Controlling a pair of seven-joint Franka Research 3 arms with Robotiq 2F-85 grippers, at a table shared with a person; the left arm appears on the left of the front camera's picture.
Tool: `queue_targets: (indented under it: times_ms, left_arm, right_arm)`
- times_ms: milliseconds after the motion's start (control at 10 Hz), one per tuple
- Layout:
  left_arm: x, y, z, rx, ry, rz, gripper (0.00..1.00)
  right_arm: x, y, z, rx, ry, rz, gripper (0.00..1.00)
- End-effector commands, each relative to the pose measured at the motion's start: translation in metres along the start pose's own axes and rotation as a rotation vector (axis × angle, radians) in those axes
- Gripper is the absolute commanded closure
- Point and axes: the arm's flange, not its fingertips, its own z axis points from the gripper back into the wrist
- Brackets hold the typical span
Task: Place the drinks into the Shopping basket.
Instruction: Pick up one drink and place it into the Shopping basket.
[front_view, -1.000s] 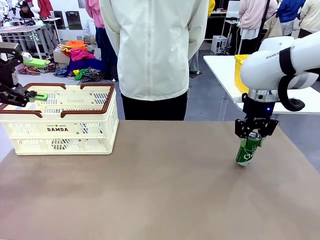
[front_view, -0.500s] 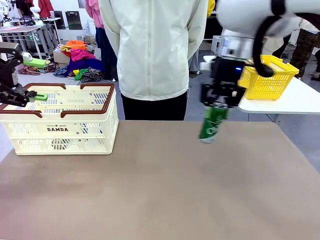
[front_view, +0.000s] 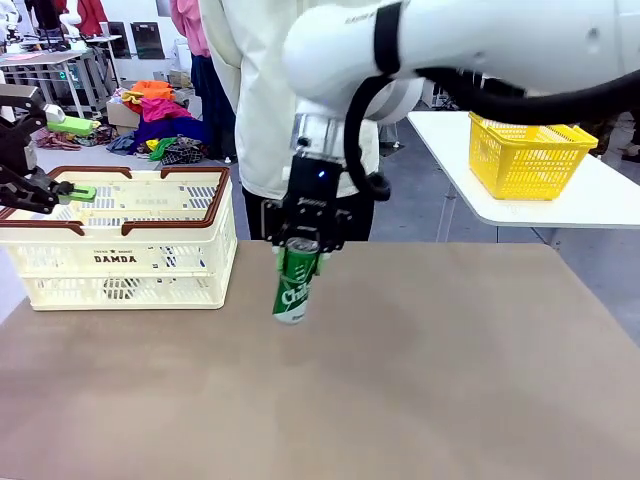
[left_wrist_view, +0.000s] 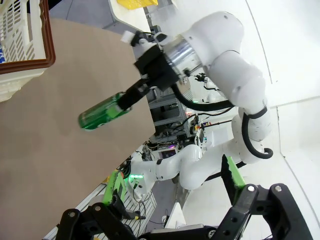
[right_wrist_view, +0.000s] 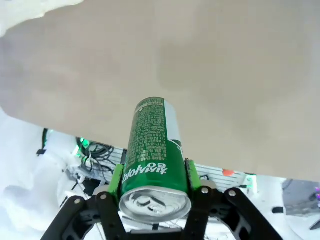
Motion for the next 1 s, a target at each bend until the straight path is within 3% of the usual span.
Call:
queue_targets:
  times_ms: [0, 200, 600, 700, 800, 900]
  left_arm:
    - [-0.001, -0.003, 0.000, -0.021, -0.008, 0.010, 0.00]
    - [-0.001, -0.003, 0.000, -0.021, -0.008, 0.010, 0.00]
    - [-0.001, -0.003, 0.000, -0.021, -0.008, 0.010, 0.00]
    - [-0.001, -0.003, 0.000, -0.021, -0.008, 0.010, 0.00]
    - [-0.001, -0.003, 0.000, -0.021, -0.008, 0.010, 0.00]
    - [-0.001, -0.003, 0.000, -0.021, -0.008, 0.010, 0.00]
  right_arm:
    - [0.003, 0.007, -0.015, -0.035, -0.037, -0.032, 1.00]
    - [0.003, 0.002, -0.040, -0.080, -0.067, -0.031, 1.00]
    - [0.004, -0.010, -0.072, -0.111, -0.026, 0.011, 1.00]
    - [0.001, -0.015, -0.071, -0.134, -0.009, 0.087, 1.00]
    - [0.011, -0.006, -0.072, -0.110, -0.008, -0.001, 1.00]
    - [0.011, -0.006, -0.072, -0.110, -0.008, -0.001, 1.00]
